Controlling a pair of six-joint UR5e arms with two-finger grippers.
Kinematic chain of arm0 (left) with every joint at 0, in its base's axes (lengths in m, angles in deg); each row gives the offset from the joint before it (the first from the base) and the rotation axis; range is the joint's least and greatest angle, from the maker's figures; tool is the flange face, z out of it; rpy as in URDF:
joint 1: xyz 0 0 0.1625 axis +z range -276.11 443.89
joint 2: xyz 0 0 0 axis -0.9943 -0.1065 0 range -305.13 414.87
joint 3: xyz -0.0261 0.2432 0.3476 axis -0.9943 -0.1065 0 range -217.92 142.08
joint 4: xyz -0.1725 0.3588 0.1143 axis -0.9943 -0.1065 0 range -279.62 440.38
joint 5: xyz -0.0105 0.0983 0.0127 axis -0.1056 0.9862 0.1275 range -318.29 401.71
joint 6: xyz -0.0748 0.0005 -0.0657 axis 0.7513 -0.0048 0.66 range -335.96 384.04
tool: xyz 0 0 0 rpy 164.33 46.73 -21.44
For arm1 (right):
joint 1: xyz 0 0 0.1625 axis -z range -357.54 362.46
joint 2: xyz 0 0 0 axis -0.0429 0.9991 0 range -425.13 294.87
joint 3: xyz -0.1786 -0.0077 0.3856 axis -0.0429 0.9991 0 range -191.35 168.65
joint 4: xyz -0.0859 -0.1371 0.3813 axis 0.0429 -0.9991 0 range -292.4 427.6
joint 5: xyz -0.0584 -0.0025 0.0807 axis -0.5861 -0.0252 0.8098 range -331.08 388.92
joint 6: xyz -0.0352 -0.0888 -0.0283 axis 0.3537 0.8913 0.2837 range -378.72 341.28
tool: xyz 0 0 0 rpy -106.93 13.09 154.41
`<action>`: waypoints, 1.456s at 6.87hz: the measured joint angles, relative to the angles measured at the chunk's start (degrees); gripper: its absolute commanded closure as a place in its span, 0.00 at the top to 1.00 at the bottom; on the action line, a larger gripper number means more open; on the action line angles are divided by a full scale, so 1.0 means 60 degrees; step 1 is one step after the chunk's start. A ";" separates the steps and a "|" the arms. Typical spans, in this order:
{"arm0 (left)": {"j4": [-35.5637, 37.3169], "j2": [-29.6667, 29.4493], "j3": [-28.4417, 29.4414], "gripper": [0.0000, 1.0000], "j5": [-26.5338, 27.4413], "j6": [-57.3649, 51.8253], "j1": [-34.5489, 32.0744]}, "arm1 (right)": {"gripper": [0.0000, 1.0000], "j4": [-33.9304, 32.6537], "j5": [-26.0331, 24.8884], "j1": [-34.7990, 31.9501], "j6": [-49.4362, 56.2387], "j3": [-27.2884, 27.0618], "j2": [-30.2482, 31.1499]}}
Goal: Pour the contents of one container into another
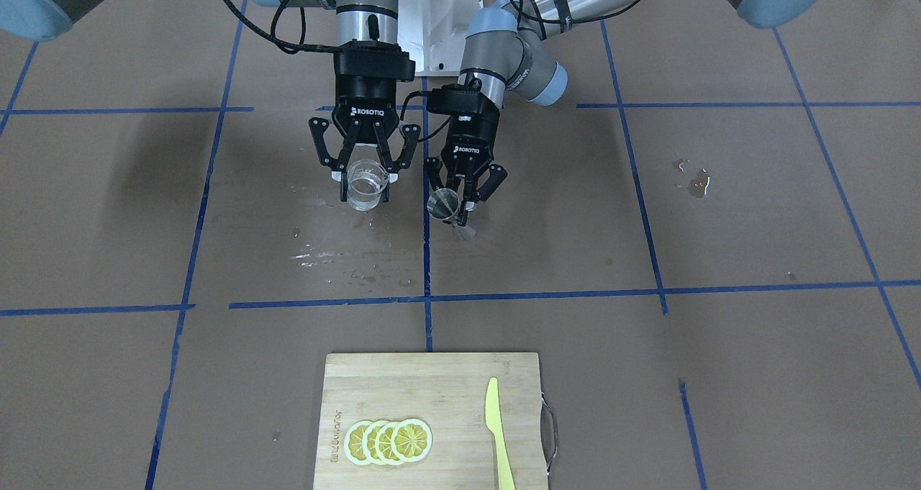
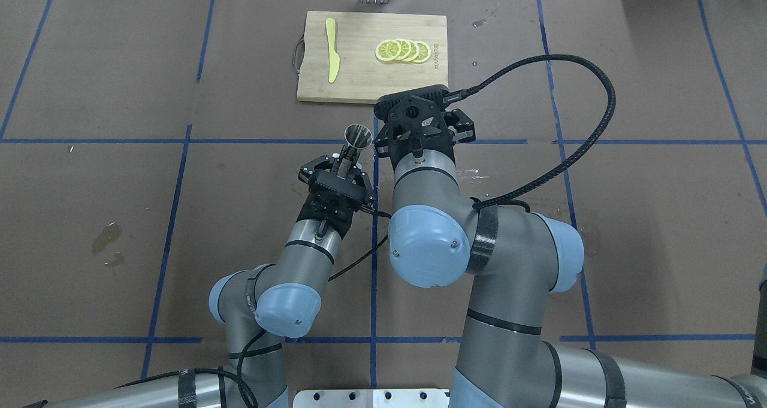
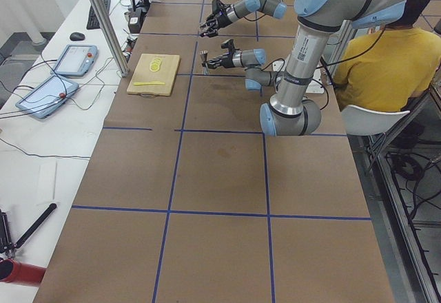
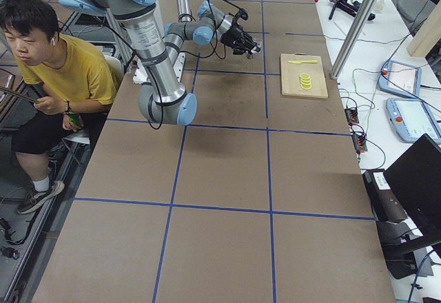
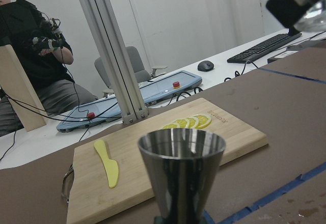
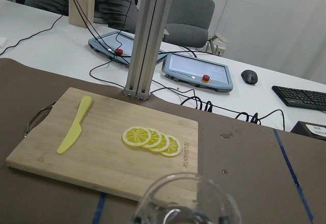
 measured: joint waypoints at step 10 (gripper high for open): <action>0.0053 -0.0377 0.0303 0.00 0.0009 -0.0029 0.0117 | 0.19 -0.0719 -0.0073 -0.0091 0.1536 0.0655 -0.0736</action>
